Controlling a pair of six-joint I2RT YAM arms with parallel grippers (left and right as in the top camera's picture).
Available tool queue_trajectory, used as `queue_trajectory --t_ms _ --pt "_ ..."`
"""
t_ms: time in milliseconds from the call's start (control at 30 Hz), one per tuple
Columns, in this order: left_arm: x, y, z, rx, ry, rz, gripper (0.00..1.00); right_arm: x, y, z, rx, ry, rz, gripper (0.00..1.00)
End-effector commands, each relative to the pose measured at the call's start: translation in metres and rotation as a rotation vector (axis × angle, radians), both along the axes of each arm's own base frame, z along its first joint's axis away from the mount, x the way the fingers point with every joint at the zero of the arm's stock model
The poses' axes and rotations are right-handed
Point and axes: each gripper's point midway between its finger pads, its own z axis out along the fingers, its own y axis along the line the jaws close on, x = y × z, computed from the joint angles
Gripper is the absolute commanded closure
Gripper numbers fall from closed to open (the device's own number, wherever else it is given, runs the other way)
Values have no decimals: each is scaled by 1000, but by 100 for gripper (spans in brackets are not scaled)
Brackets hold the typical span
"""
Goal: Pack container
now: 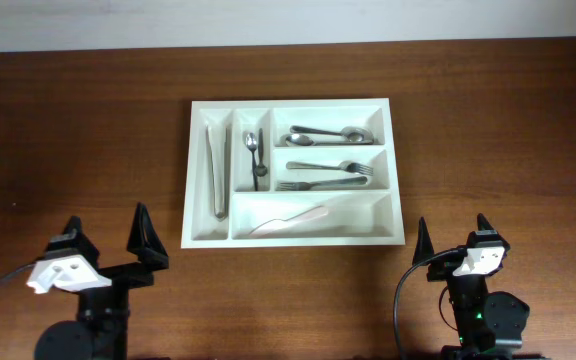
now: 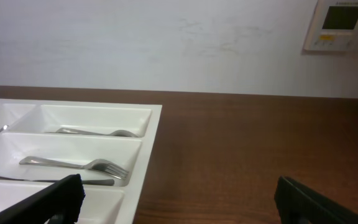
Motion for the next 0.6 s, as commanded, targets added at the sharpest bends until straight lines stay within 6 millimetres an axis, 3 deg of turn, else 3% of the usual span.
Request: queue_trajectory --t_ms 0,567 --pt "1 3 -19 -31 -11 14 1 0 0 -2 -3 0 -3 1" --pt "6 2 -94 -32 14 11 1 0 0 -2 -3 0 -3 1"
